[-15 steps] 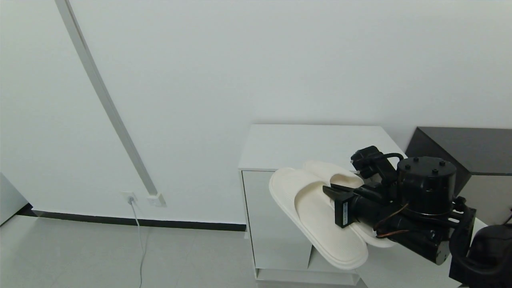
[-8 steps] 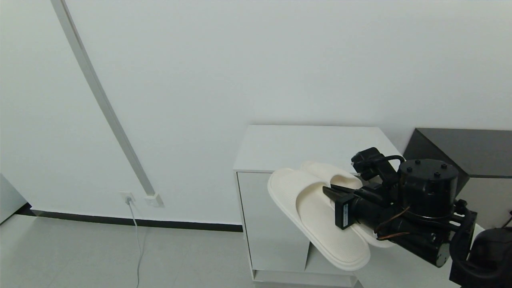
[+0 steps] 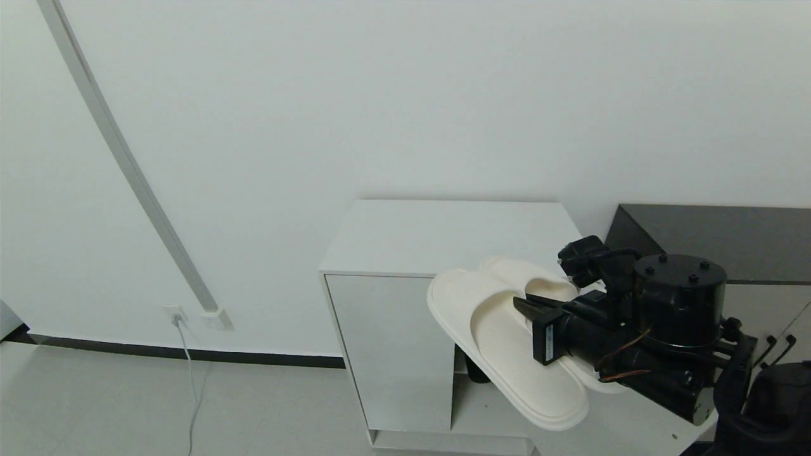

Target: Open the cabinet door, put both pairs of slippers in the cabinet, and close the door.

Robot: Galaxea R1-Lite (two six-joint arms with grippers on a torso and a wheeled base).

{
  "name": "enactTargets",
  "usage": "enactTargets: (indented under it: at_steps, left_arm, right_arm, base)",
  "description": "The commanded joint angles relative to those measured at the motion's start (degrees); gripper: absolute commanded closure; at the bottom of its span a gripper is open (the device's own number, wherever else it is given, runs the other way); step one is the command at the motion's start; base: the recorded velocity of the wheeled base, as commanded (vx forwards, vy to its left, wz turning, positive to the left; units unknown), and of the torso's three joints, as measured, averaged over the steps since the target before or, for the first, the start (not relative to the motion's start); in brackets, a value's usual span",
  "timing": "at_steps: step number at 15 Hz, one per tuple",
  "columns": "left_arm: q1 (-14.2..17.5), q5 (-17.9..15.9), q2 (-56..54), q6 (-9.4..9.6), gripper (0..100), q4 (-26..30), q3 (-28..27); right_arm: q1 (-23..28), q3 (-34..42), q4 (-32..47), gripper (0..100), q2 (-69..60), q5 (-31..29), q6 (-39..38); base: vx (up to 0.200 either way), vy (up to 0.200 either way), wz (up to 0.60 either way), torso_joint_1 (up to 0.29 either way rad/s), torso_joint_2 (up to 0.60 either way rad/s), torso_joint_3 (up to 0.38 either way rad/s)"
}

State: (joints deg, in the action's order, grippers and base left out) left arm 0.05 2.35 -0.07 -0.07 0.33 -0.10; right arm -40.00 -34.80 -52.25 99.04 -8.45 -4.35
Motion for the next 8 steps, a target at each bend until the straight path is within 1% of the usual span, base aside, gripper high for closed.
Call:
enactTargets:
  at_steps: [1,8]
  left_arm:
    - [0.0,0.0,0.1,-0.01,100,0.0,0.0]
    - [0.0,0.0,0.1,-0.01,100,0.0,0.0]
  right_arm:
    - [-0.1,0.2,0.0,100,-0.1,0.0,0.0]
    - [-0.1,0.4,-0.7,100,-0.2,0.0,0.0]
  base:
    - [0.000,0.000,0.00,0.000,0.00,0.000]
    - [0.000,0.000,0.00,0.000,0.00,0.000]
